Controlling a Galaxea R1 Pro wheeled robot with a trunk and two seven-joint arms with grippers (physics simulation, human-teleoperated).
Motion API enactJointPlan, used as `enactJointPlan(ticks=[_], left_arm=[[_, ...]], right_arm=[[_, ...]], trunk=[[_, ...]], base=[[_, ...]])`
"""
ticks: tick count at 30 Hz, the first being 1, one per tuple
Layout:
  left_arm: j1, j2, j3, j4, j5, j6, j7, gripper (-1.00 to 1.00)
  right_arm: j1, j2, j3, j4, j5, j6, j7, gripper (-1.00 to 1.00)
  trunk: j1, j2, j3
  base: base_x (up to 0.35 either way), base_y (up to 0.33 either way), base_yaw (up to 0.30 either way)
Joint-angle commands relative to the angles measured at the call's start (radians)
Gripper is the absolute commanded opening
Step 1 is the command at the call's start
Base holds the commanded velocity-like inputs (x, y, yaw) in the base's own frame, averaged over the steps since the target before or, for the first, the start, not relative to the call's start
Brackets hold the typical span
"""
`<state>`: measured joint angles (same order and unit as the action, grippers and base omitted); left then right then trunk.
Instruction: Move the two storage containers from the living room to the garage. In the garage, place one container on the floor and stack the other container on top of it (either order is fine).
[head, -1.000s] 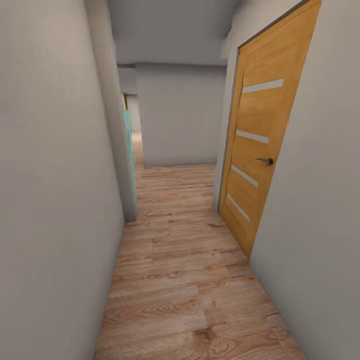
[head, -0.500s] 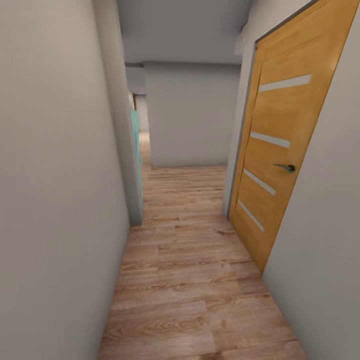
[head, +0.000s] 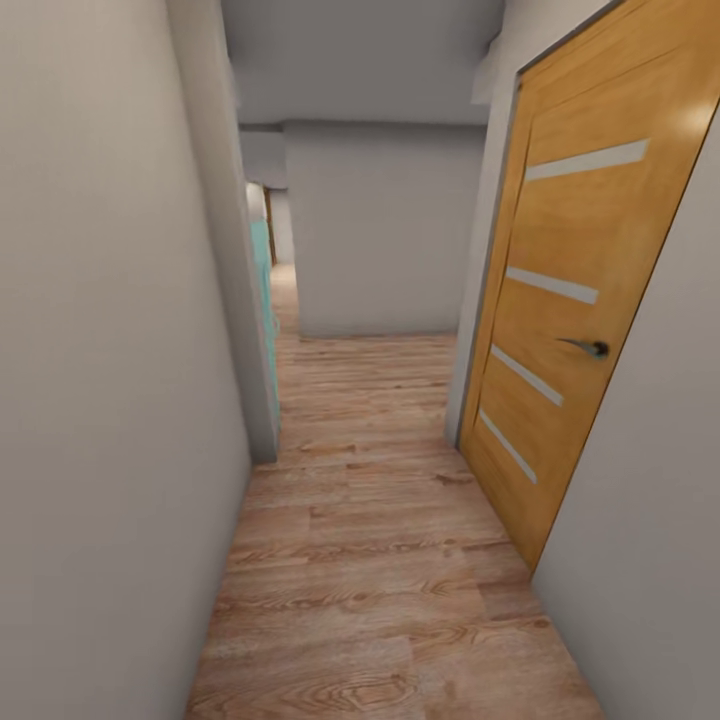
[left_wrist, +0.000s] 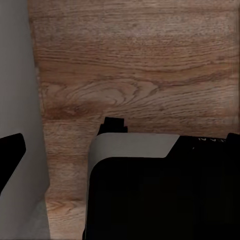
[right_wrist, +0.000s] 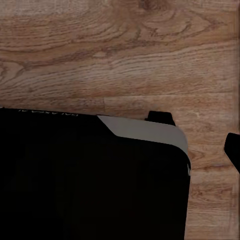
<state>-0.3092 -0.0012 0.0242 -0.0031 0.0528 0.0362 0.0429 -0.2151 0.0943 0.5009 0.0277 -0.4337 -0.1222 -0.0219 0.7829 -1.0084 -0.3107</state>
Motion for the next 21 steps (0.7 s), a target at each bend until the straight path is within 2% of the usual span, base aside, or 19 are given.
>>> enactJointPlan(ticks=[1,12,21], left_arm=[[-0.001,0.0,0.002,0.0,0.005,0.004,0.002,1.0],[-0.001,0.004,0.003,-0.001,0.008,0.005,0.003,1.0],[-0.001,0.007,0.003,-0.002,0.012,0.011,0.003,1.0]], right_arm=[[-0.001,0.001,0.008,0.003,-0.008,-0.005,-0.001,1.0],[-0.001,0.001,0.008,0.003,-0.008,-0.005,-0.001,1.0],[-0.001,0.001,0.008,0.003,-0.008,-0.005,-0.001,1.0]], trunk=[[0.001,-0.001,-0.001],[0.001,-0.001,-0.001],[0.001,-0.001,-0.001]], base=[[0.318,-0.116,0.0],[0.318,-0.112,0.0],[0.318,-0.015,0.0]])
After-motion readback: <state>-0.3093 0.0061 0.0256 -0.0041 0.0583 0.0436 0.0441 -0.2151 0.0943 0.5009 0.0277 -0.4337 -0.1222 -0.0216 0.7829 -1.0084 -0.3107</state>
